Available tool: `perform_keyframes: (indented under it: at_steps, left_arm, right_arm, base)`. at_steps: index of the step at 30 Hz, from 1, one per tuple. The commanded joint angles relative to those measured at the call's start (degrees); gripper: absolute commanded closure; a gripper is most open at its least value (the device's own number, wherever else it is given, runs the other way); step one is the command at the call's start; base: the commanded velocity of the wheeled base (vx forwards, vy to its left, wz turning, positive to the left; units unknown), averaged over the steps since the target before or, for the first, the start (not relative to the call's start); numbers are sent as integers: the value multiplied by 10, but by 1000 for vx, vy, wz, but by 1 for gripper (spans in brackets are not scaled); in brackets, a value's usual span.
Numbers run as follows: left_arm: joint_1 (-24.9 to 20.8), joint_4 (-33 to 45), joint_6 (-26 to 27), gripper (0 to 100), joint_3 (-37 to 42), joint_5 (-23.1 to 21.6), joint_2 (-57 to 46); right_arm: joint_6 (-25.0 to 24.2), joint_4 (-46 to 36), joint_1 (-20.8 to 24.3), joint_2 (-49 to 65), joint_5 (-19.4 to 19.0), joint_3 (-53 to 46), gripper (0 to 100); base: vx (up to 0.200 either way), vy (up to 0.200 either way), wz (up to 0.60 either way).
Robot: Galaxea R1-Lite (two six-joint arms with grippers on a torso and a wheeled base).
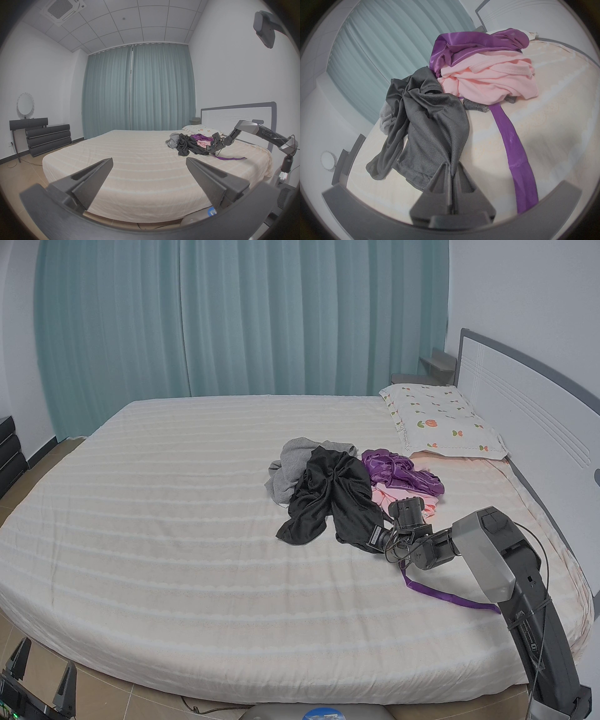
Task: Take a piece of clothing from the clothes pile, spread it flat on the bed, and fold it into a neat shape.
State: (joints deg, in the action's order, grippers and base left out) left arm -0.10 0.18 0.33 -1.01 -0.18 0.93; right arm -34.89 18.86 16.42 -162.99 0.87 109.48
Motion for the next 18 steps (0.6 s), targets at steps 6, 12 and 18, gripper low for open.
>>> perform_keyframes:
  at_steps: [6,12,18]
  left_arm:
    - [0,-1,0,0,10,0,-6]
    - [0,0,0,0,10,0,-6]
    - [0,0,5,0,10,-1,-6]
  right_arm:
    - [-78,81,-7,115,-32,-157,100]
    - [-114,293,-1,273,-111,-459,100]
    - [-132,478,15,394,-145,-686,100]
  base:
    - [0,0,0]
    - [0,0,0]
    - [0,0,0]
